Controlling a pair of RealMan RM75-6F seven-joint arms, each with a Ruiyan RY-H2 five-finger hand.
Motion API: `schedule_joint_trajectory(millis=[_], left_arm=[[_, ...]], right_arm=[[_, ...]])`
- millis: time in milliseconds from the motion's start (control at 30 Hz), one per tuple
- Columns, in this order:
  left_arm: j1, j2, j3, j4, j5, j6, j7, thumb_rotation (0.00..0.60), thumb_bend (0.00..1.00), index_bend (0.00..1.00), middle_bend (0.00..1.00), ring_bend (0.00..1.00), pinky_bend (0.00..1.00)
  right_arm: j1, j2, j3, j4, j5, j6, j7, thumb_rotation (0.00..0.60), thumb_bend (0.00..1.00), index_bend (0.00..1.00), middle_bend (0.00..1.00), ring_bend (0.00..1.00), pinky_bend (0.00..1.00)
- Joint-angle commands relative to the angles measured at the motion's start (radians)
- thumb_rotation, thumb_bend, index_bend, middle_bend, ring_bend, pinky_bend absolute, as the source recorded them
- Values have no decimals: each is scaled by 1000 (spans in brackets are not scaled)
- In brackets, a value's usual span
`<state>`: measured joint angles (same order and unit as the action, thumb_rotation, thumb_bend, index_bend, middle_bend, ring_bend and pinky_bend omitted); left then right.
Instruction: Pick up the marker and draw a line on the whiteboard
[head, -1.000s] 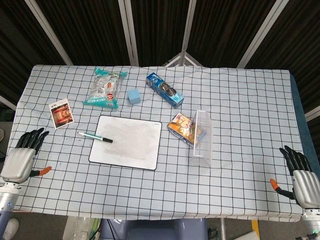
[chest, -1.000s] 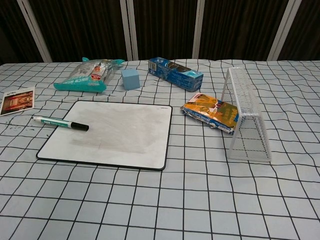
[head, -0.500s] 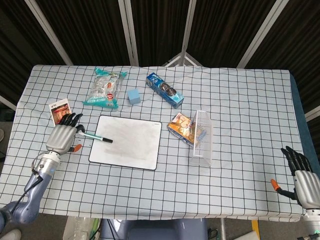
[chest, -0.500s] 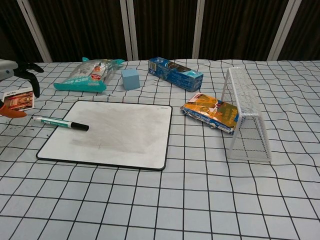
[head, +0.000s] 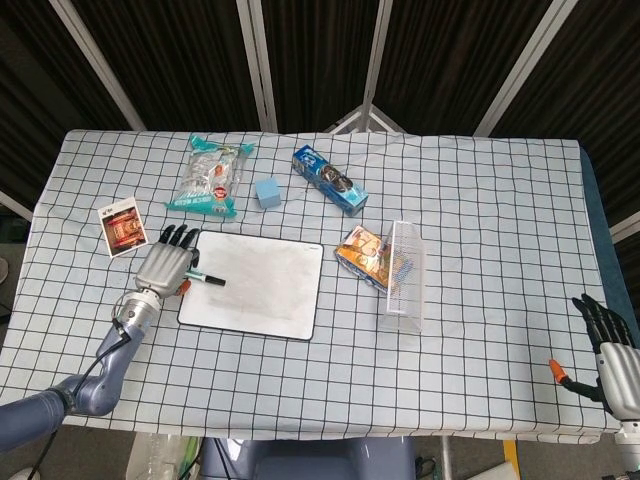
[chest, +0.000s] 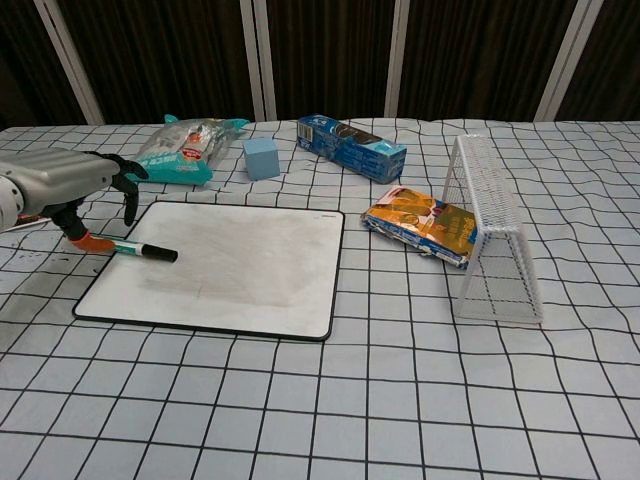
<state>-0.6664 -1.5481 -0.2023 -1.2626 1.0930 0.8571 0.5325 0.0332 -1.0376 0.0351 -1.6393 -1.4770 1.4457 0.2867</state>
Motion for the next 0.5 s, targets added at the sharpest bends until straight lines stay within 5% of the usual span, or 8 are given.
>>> schedule_joint_trajectory(millis=[33, 500], left_arm=[[-23, -35, 3, 44, -25, -22, 16, 600, 423, 442, 62, 0, 0], [-49, -78, 11, 120, -59, -41, 15, 600, 441, 441, 62, 0, 0]], right_arm=[[-1, 2, 0, 0, -1, 1, 4, 600, 300, 0, 0, 0, 0], [0, 1, 1, 0, 2, -4, 6, 600, 299, 0, 0, 0, 0]])
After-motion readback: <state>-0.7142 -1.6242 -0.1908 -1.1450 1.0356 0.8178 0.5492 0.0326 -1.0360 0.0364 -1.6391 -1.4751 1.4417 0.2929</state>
